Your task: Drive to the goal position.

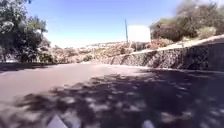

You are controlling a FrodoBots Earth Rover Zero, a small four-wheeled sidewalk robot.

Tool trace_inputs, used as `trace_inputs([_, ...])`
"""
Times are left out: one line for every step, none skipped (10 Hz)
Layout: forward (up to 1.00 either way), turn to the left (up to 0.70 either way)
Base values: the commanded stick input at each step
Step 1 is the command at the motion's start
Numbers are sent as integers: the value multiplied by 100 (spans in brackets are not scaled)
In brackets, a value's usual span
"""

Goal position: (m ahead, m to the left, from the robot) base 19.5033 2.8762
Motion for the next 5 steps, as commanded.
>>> trace_inputs([70,0])
trace_inputs([70,0])
trace_inputs([70,0])
trace_inputs([70,0])
trace_inputs([70,0])
